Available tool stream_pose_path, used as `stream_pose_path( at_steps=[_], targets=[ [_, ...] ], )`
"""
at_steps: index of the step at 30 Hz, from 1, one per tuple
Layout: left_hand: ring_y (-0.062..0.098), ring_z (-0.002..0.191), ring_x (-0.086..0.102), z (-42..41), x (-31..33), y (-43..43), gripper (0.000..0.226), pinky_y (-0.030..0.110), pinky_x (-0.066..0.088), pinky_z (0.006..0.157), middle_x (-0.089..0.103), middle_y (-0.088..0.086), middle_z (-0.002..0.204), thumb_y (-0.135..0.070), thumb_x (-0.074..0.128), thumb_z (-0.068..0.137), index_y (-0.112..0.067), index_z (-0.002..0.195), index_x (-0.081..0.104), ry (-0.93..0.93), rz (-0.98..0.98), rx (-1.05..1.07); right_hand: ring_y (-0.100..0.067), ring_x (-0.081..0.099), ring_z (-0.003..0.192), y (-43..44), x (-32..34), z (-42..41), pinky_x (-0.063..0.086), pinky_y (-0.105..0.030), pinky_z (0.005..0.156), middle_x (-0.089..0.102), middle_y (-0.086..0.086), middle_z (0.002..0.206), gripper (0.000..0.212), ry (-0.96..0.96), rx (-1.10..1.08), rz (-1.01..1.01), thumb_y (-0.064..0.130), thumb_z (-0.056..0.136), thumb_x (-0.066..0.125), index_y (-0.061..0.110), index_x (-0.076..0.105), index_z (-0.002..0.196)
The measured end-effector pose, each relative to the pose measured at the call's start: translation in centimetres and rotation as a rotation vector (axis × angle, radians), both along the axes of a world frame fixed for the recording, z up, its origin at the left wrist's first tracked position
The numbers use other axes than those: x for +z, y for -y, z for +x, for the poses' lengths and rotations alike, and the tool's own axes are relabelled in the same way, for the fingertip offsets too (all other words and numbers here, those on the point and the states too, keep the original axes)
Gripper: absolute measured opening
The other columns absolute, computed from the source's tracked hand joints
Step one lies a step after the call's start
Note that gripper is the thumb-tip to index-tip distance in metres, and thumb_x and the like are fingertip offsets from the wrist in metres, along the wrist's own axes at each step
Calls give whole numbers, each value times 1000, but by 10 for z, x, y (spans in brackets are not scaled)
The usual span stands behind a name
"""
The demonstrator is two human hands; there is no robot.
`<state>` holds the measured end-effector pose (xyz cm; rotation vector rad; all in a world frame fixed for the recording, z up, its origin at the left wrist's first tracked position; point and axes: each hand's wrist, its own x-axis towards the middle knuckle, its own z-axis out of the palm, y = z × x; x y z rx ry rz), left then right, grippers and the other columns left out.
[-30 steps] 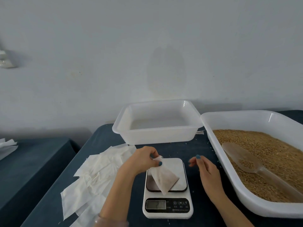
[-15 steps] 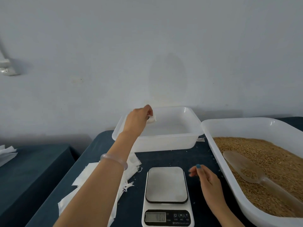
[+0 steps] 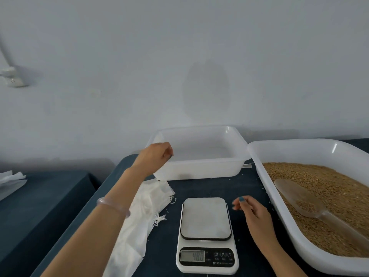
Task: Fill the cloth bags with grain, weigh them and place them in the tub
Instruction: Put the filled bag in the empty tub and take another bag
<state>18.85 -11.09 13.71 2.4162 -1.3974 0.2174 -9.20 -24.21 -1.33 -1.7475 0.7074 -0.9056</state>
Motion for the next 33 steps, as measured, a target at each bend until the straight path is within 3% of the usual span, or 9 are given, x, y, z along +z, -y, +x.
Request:
stream_pose_path(
  at_steps=[3,6,8,13,21,26,28,31,33],
  targets=[
    [16,74,63,-7,8,-39,10,27,49,62,65,-7,81,-25,62,89,-23,79,64,-13,438,173,0,63,78,0,1,0,44,-23,73,69,9,79,23,-5,3,5,22,98,52,22,68,83],
    [13,73,70,-29,-6,-73,44,21,45,52,73,-5,98,-48,69,87,-9,105,68,-252,916,333,0,63,79,-1,1,0,44,-23,74,69,8,80,23,-7,8,-1,23,98,52,23,68,83],
    [12,72,66,-43,-27,-88,55,23,43,56,71,-6,98,-58,65,86,-9,110,62,-239,1000,375,0,63,79,-1,0,-1,44,-24,73,69,11,81,23,-5,8,-3,22,99,52,23,68,83],
    [19,108,60,-52,-68,-106,54,26,39,73,56,0,117,-56,58,92,-14,125,46,45,752,454,-1,64,79,-1,-1,-2,45,-25,73,70,12,83,22,14,8,-6,20,98,52,22,68,84],
    [12,78,61,-51,-78,-129,20,23,46,64,62,-7,87,-27,44,101,-22,96,63,123,429,511,1,64,80,0,-2,-2,44,-24,72,69,15,83,20,8,13,-16,21,98,53,23,68,85],
    [6,82,57,-52,-84,-137,24,26,45,65,58,-16,92,-55,63,87,-33,87,53,3,127,473,0,64,79,0,-3,-2,45,-24,72,70,13,83,20,7,16,-12,20,98,53,22,68,85],
    [13,92,60,-38,-84,-140,26,30,49,71,59,-10,107,-51,59,93,-27,102,55,-51,-12,499,0,64,78,0,-2,-2,45,-24,72,70,10,81,20,10,13,-8,20,98,53,22,68,85],
    [25,117,58,-15,-90,-139,45,36,50,89,56,7,134,-42,48,101,-12,135,47,-153,145,650,-1,65,78,0,-2,-2,47,-25,74,70,10,81,20,17,13,-4,19,98,53,21,68,85],
    [27,107,61,-8,-100,-137,38,34,50,81,61,8,120,-39,41,103,-10,125,51,-225,251,697,-2,65,78,0,-2,-2,48,-26,74,70,12,82,20,19,13,-4,19,98,53,21,69,85]
  ],
)
